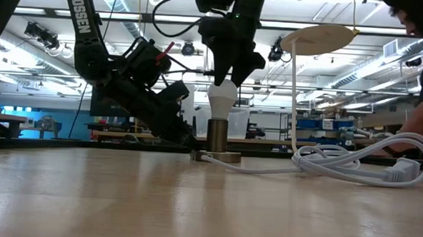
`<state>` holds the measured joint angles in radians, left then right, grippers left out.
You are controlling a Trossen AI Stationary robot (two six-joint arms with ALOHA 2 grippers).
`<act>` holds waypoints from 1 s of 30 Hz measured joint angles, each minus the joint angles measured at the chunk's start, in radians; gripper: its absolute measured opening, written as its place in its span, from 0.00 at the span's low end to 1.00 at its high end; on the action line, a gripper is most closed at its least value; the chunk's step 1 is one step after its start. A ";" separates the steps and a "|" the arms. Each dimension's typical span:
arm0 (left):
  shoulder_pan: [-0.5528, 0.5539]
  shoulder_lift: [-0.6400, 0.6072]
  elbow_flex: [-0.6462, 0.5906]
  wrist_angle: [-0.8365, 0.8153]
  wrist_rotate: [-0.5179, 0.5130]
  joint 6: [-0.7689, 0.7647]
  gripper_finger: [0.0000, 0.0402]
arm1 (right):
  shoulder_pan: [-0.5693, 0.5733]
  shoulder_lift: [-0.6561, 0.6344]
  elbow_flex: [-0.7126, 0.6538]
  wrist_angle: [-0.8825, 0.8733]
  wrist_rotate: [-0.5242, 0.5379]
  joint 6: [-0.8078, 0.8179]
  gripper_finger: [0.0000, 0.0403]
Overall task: Screw lightbulb
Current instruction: Insert the white lightbulb into the golden lamp
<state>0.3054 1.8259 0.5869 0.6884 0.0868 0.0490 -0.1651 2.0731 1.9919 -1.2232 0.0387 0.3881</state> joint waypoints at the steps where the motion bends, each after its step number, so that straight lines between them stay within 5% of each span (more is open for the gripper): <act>1: 0.000 0.000 0.000 0.000 0.000 0.000 0.01 | 0.005 0.000 0.000 0.001 0.002 -0.001 0.70; 14: 0.000 0.000 0.000 0.000 0.001 0.000 0.01 | 0.050 -0.001 0.067 -0.029 0.118 -0.367 0.83; 18: 0.000 0.000 0.000 0.000 0.001 0.000 0.01 | 0.057 -0.003 0.088 -0.030 0.118 -0.617 0.86; 30: 0.000 0.000 0.000 -0.001 0.016 0.000 0.01 | 0.011 0.004 0.080 0.000 -0.025 -0.939 0.84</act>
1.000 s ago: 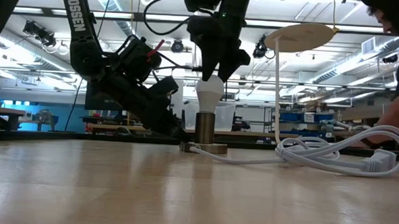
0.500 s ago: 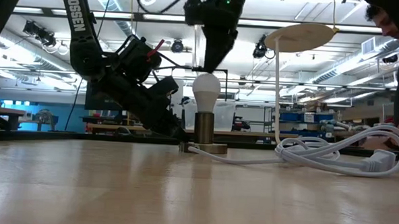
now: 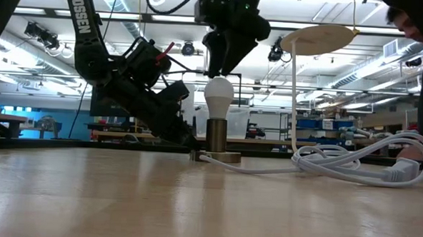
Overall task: Screw lightbulb
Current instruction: Insert the white lightbulb into the golden lamp
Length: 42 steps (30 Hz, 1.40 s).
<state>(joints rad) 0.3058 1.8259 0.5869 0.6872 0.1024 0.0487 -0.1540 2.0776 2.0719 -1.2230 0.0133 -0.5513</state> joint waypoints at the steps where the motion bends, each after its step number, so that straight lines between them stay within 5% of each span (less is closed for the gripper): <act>1: 0.000 0.000 0.000 0.000 0.000 0.000 0.01 | -0.003 -0.001 -0.012 0.006 -0.007 -0.022 0.84; 12: 0.000 0.000 0.000 0.000 0.001 0.000 0.01 | -0.012 -0.001 -0.092 0.065 0.006 -0.101 0.80; 20: 0.000 0.000 0.000 -0.001 0.003 0.000 0.01 | -0.012 -0.005 -0.129 0.067 0.015 0.044 0.73; 24: 0.000 0.000 0.000 -0.001 0.004 0.000 0.01 | -0.012 -0.005 -0.128 0.077 0.015 0.187 0.70; 34: 0.000 0.000 0.000 -0.001 0.004 0.000 0.01 | -0.001 -0.004 -0.122 0.052 0.023 0.842 0.74; 42: 0.000 0.000 0.000 -0.002 0.008 0.000 0.01 | 0.050 -0.010 -0.102 0.028 0.081 0.637 0.84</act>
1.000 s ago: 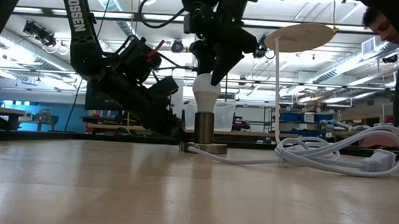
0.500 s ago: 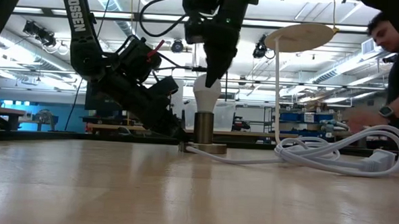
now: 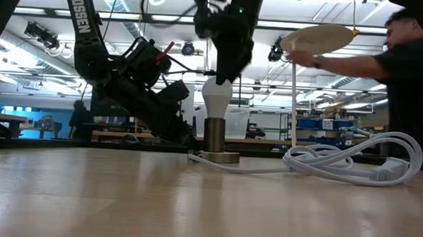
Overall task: Screw lightbulb
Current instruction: Insert the white lightbulb into the golden lamp
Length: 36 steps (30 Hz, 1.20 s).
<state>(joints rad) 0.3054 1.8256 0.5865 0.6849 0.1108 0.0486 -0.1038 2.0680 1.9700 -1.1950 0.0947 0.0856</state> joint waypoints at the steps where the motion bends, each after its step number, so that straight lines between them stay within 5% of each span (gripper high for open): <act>1: 0.000 0.000 0.000 0.000 0.000 0.000 0.01 | 0.006 -0.004 0.011 0.002 0.032 -0.040 0.85; 5: 0.000 0.000 0.000 0.001 -0.001 0.000 0.01 | 0.014 -0.007 0.062 -0.002 0.082 -0.241 0.88; 13: 0.000 0.000 0.000 0.000 -0.002 0.000 0.01 | -0.037 -0.006 0.070 0.010 -0.099 -0.615 0.86; 36: 0.000 0.000 0.000 -0.002 -0.005 0.003 0.01 | -0.063 0.025 0.033 0.042 -0.148 -0.628 0.73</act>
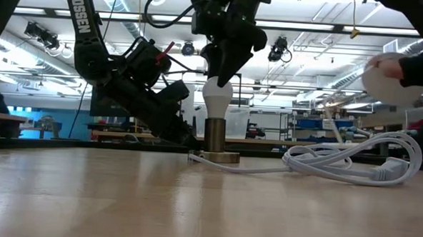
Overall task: Screw lightbulb
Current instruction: Insert the white lightbulb into the golden lamp
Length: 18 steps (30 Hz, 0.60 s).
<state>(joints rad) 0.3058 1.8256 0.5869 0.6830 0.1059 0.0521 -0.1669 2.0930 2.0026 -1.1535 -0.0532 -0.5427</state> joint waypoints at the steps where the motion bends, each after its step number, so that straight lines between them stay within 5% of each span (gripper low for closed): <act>1: 0.000 0.000 0.000 0.000 0.000 0.000 0.01 | 0.000 0.000 -0.002 0.002 0.000 0.011 0.72; 5: 0.000 0.000 0.000 0.000 0.000 0.000 0.01 | 0.000 -0.002 -0.003 -0.003 0.008 0.156 0.68; 14: 0.000 0.000 0.000 0.000 0.000 0.000 0.01 | 0.007 -0.004 -0.004 -0.004 0.026 0.789 0.68; 18: 0.000 0.000 0.000 0.000 0.000 0.000 0.01 | 0.018 -0.005 -0.007 0.010 0.036 0.821 0.72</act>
<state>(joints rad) 0.3058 1.8256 0.5869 0.6827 0.1062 0.0517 -0.1494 2.0884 1.9957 -1.1431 -0.0174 0.2784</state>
